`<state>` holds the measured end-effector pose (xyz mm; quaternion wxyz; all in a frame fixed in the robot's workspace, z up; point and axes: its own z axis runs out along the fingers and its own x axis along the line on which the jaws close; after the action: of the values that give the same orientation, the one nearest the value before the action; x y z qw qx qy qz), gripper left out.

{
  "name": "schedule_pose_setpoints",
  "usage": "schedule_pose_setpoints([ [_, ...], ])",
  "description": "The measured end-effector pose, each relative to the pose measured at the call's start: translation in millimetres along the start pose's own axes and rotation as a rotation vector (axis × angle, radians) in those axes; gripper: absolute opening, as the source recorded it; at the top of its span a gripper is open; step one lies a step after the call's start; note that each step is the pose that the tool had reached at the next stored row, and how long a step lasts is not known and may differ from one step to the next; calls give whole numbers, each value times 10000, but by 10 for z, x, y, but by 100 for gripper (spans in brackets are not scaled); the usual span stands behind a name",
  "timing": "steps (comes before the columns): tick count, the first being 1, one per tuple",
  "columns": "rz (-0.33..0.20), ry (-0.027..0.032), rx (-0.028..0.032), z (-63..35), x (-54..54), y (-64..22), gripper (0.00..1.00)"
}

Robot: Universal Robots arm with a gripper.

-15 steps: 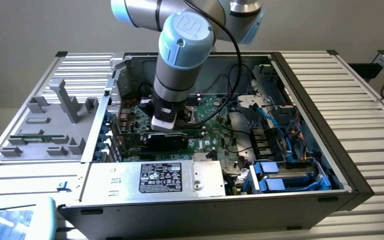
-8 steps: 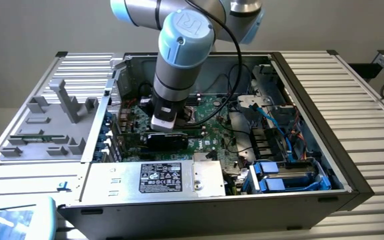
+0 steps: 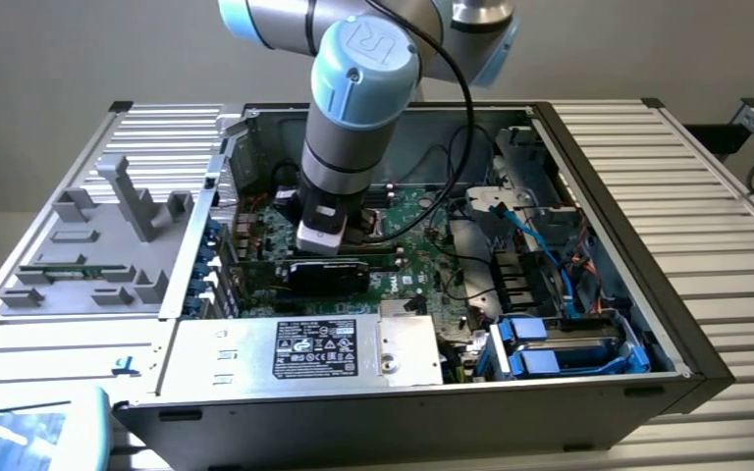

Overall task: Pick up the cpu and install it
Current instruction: 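Install the second cpu locking lever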

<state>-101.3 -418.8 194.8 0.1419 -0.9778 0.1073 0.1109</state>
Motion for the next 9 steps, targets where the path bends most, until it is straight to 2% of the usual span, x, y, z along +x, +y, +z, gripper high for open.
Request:
schedule_pose_setpoints([
  [9, -5, -9, 34, 42, -3, -17, 12],
])
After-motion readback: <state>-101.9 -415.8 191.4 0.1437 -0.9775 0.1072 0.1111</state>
